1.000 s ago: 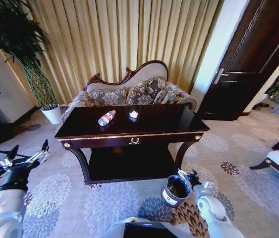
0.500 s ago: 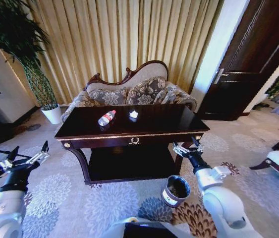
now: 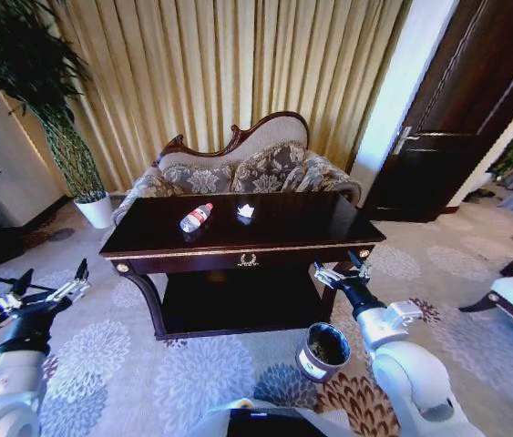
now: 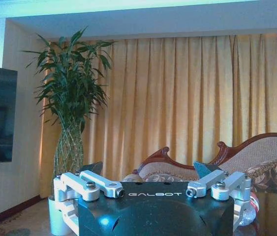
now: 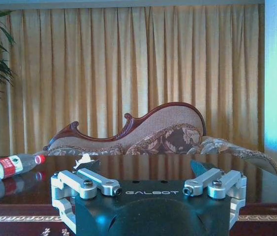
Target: Move to the front of the table and place the trash on the table into the trash bin.
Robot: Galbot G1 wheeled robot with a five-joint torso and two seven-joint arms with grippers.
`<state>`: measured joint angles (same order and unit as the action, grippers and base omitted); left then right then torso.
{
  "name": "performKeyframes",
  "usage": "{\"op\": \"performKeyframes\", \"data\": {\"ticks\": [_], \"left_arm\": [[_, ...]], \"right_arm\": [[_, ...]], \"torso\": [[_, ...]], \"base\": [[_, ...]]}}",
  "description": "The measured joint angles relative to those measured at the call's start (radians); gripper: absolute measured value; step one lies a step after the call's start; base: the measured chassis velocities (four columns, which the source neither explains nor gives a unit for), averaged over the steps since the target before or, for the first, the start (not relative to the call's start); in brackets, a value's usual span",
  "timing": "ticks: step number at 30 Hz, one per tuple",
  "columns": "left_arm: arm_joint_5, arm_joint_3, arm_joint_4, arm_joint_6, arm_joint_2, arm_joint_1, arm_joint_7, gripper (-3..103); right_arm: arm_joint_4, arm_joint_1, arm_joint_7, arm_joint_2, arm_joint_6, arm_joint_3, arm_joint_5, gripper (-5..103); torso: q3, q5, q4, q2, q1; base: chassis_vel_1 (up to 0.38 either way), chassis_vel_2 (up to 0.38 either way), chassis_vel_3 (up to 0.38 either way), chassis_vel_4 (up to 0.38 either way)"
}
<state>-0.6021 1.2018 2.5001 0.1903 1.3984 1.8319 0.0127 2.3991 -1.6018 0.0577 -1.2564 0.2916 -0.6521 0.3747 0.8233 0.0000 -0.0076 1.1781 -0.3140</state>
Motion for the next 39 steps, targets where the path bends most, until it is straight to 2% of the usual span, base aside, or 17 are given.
{"op": "performKeyframes", "data": {"ticks": [17,22,26,32,35,39], "left_arm": [[0.001,0.002,0.000,-0.006,0.001,0.003,0.001,100],[-0.004,0.006,0.000,-0.009,-0.003,0.013,-0.001,100],[-0.006,0.013,0.000,-0.011,-0.006,0.021,-0.002,100],[-0.011,0.028,0.000,-0.014,0.007,0.030,-0.008,100],[-0.010,0.034,0.000,-0.016,0.012,0.031,-0.009,100],[-0.008,0.055,0.000,-0.014,0.038,0.017,-0.010,100]], "right_arm": [[-0.025,0.023,-0.002,0.009,-0.007,0.025,-0.024,100],[-0.065,0.069,-0.034,0.045,-0.002,0.056,0.027,100],[-0.118,0.158,-0.043,0.087,0.029,0.105,0.088,100],[-0.224,0.347,-0.038,0.124,0.136,0.236,0.183,100],[-0.256,0.415,-0.020,0.132,0.175,0.293,0.205,100],[-0.355,0.598,0.029,0.132,0.226,0.411,0.229,100]], "torso": [[0.000,-0.0001,0.0000,0.000,-0.001],[0.000,-0.0001,0.0000,0.000,0.000],[0.000,-0.0001,-0.0002,0.000,0.000],[0.000,0.0001,0.0001,0.000,0.000],[0.000,-0.0002,0.0000,0.000,0.000],[0.000,-0.0002,0.0003,0.000,0.000]], "base": [[-0.149,0.143,0.147,-0.137],[-0.035,0.040,0.047,-0.063],[0.000,0.000,0.000,0.000],[0.000,0.000,0.000,0.000],[0.000,0.000,0.000,0.000],[0.000,0.000,0.000,0.000]]}}
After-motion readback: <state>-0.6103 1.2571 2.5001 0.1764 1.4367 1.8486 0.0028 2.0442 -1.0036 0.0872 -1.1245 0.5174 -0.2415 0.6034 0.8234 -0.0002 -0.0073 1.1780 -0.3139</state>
